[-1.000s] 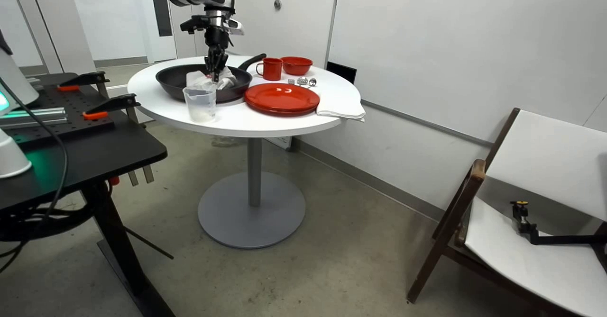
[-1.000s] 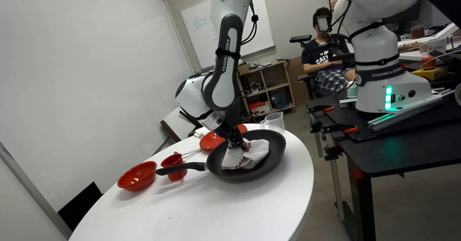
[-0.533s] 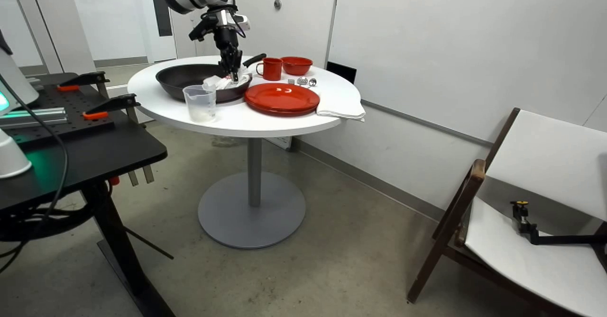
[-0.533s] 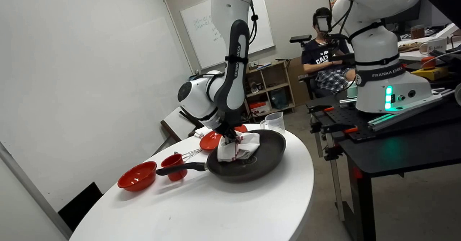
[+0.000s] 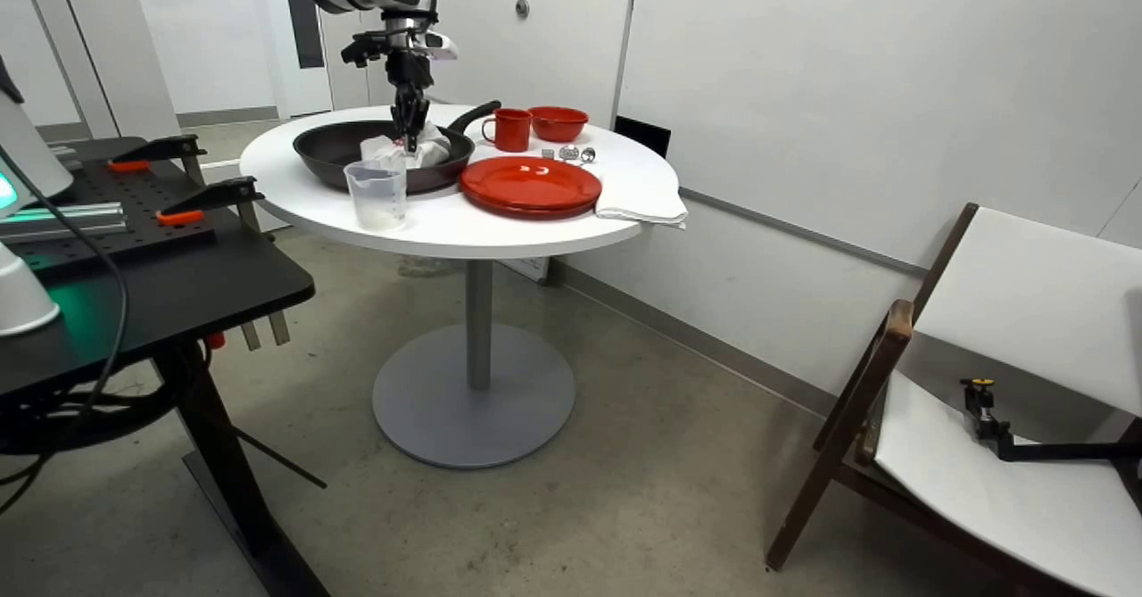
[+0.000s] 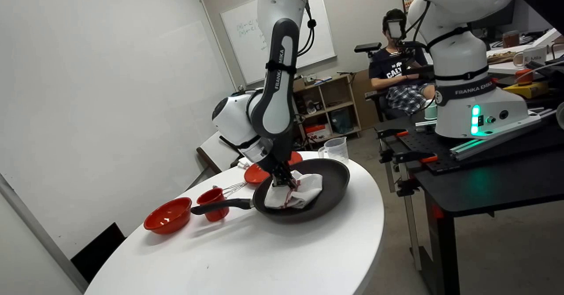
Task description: Use the towel to clean the pan
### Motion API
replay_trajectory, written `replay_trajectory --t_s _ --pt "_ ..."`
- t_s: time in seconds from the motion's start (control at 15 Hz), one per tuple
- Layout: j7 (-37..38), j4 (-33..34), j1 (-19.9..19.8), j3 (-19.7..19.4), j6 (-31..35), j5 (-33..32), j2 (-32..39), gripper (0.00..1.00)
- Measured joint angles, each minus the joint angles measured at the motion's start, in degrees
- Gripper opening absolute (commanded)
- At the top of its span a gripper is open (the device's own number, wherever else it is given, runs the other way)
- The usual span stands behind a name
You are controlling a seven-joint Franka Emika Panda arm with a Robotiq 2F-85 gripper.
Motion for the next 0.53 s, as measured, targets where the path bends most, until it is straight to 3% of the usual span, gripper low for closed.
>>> replay_trajectory --t_s 0.53 --pt "-4.64 2.22 -2.87 4.81 -0.46 13.39 -0.09 0.05"
